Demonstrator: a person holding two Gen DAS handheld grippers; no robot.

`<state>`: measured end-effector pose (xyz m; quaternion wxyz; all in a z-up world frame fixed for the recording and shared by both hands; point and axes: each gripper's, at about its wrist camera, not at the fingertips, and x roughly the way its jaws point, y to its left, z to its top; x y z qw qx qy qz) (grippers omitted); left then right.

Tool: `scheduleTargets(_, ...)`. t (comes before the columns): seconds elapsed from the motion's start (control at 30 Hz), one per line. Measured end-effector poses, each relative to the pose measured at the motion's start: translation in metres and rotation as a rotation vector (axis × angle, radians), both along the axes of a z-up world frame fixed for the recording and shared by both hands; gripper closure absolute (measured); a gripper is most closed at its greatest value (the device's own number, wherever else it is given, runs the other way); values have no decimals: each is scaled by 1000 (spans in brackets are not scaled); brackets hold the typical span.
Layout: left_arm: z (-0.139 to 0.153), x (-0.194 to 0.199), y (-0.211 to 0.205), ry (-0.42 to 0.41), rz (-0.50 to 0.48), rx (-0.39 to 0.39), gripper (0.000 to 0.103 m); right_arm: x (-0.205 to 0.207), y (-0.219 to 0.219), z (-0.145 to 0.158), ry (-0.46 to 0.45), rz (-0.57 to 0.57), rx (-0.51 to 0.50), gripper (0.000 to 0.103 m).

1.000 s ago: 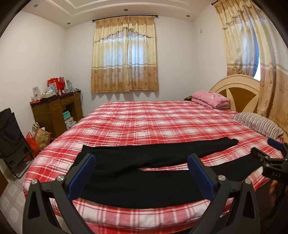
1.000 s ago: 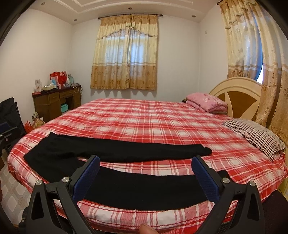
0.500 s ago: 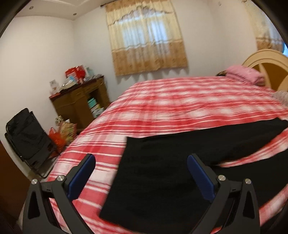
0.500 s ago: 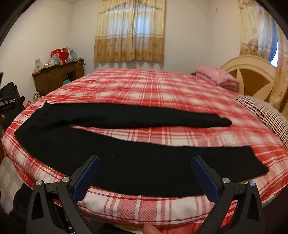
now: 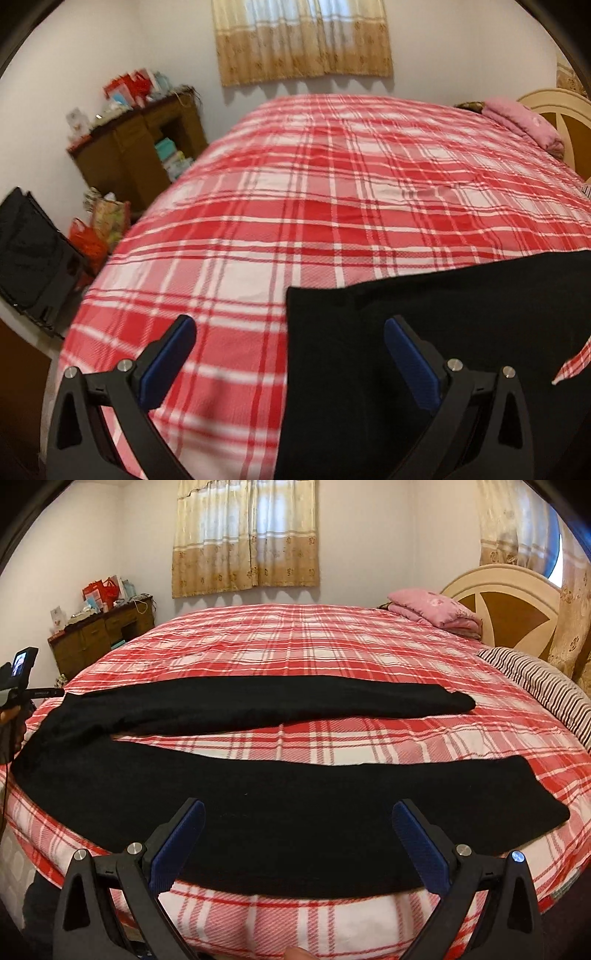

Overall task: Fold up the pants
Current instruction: 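Move the left tool to the pants leg end and close its fingers on it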

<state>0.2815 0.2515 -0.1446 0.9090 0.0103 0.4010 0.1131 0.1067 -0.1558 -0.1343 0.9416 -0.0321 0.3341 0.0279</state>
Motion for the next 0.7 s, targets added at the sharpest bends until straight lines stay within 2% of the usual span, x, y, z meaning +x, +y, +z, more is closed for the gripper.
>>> scheduleTargets(0.1, -8, 17, 14, 32, 1, -39, 7, 9, 0, -3, 11, -2, 4, 1)
scheduleTargets(0.2, -14, 26, 23, 58, -16, -106, 21, 16, 2, -8, 26, 8, 8, 1)
scheduleTargets(0.3, -22, 33, 28, 93, -27, -144, 25, 25, 6, -14, 44, 24, 5, 2)
scheduleTargets(0.33, -25, 35, 28, 102, -32, -154, 36, 28, 7, -14, 46, 28, 6, 2)
scheduleTargets(0.43, -28, 39, 24, 102, -64, -164, 47, 36, 7, -16, 53, 39, 17, 5)
scheduleTargets(0.5, -28, 41, 22, 104, -83, -172, 55, 42, 4, -16, 70, 45, 28, 19)
scheduleTargets(0.57, -29, 44, 24, 105, -80, -177, 58, 48, 0, -17, 90, 45, 35, 26)
scheduleTargets(0.6, -28, 44, 25, 100, -90, -183, 67, 52, -4, -17, 97, 42, 37, 31)
scheduleTargets(0.7, -28, 44, 28, 88, -82, -198, 75, 59, -19, -12, 98, 20, 32, 41)
